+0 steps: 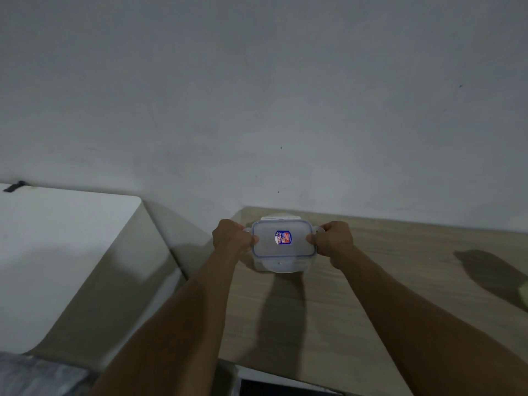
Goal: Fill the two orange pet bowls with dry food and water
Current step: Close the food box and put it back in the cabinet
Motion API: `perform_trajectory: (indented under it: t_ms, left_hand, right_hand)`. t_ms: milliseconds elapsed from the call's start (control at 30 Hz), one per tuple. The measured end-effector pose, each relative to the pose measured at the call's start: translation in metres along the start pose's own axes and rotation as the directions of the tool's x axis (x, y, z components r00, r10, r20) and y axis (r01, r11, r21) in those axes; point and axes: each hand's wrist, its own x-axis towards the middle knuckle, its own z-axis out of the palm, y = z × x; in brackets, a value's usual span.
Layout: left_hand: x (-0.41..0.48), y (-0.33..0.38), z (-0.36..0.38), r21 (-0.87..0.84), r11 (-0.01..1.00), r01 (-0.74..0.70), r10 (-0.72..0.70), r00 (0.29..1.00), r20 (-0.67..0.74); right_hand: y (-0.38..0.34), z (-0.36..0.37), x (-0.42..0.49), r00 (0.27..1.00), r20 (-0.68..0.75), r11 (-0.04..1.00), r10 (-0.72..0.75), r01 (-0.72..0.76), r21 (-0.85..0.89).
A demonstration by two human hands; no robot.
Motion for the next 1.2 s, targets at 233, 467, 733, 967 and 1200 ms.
perform_trajectory:
  t_ms: [233,467,733,967,1200]
  left_hand:
    - [-0.007,0.0,-0.002,0.037,0.999,0.007,-0.008,1.0,0.017]
    - [-0.017,0.005,0.001,0.13,0.991,-0.031,0.04,0.997,-0.064]
    - [-0.019,0.015,0.0,0.234,0.972,0.032,-0.016,0.997,-0.07]
    - [-0.018,0.016,0.002,0.246,0.967,0.068,-0.053,0.996,-0.067]
    - [-0.02,0.017,0.006,0.281,0.959,0.044,-0.019,0.996,-0.091]
  right_hand:
    - [0.006,-0.003,0.0,1.0,0.015,1.0,0.005,-0.005,0.004]
    - [0.005,0.0,0.002,1.0,-0.007,1.0,-0.004,0.004,-0.012]
    - [0.003,-0.003,0.001,0.998,0.042,0.999,0.036,-0.037,0.003]
    - [0.005,-0.005,0.002,0.996,0.051,0.997,0.076,-0.077,0.025]
    - [0.005,-0.001,-0.003,0.996,-0.066,0.957,-0.06,0.038,-0.286]
